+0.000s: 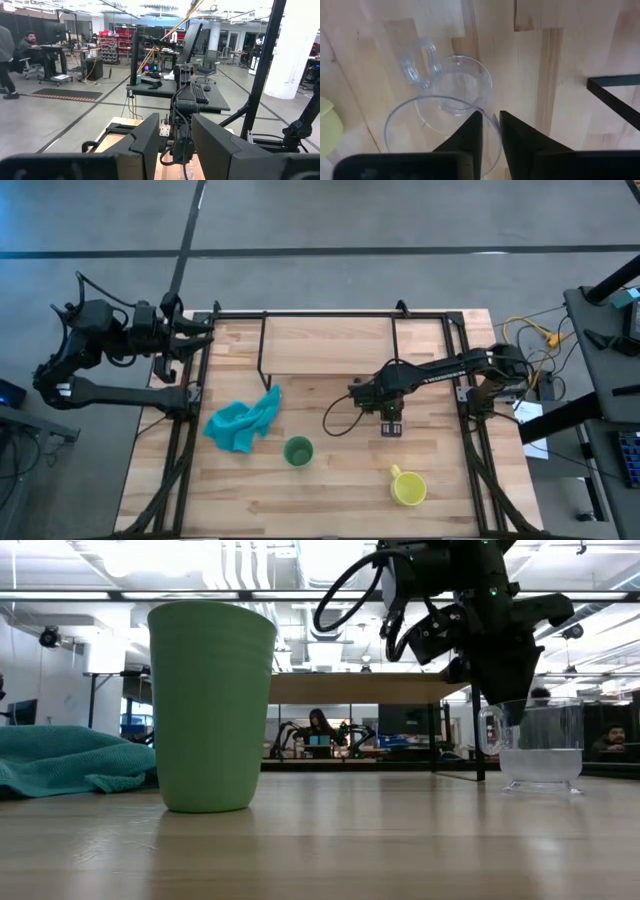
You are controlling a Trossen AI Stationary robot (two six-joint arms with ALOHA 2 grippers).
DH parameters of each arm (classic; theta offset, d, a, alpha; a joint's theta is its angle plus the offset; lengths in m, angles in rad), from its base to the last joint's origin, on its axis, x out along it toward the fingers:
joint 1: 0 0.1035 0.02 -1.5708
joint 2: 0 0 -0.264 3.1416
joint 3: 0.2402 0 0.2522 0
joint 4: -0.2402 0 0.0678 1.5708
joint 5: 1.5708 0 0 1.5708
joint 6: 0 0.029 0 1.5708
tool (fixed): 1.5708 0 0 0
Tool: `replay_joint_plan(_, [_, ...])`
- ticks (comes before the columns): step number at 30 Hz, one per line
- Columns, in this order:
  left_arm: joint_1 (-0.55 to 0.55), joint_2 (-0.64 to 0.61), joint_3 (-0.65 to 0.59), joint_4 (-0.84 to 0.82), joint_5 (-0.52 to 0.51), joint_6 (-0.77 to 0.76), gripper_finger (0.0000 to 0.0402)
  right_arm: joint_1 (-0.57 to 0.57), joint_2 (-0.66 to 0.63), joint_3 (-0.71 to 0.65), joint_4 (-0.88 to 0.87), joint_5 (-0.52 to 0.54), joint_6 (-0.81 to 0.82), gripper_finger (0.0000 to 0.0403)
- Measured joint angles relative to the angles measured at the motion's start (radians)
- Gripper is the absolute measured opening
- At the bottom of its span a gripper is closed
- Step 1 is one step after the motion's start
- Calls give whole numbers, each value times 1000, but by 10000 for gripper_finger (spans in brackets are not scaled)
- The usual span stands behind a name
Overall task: Stack small to large cups/mugs on shelf
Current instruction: Put the transparent mug on the shelf
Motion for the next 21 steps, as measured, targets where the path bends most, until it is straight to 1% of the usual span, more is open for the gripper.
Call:
replay_joint_plan(5, [0,0,0,-1,0,0,102,0,0,0,0,0,-2,20])
replay_joint_plan(7, [0,0,0,-1,0,0,102,0,0,0,-1,0,-16,11])
replay_joint_plan(15, [-1,3,0,-5,0,0,102,0,-5,5,-12,-1,-59,9])
replay_joint_plan(18, [-1,3,0,-6,-1,0,102,0,-17,54,-58,0,-58,9])
replay_joint_plan(21, [-1,3,0,-6,-2,0,102,0,-30,139,-117,3,-56,9])
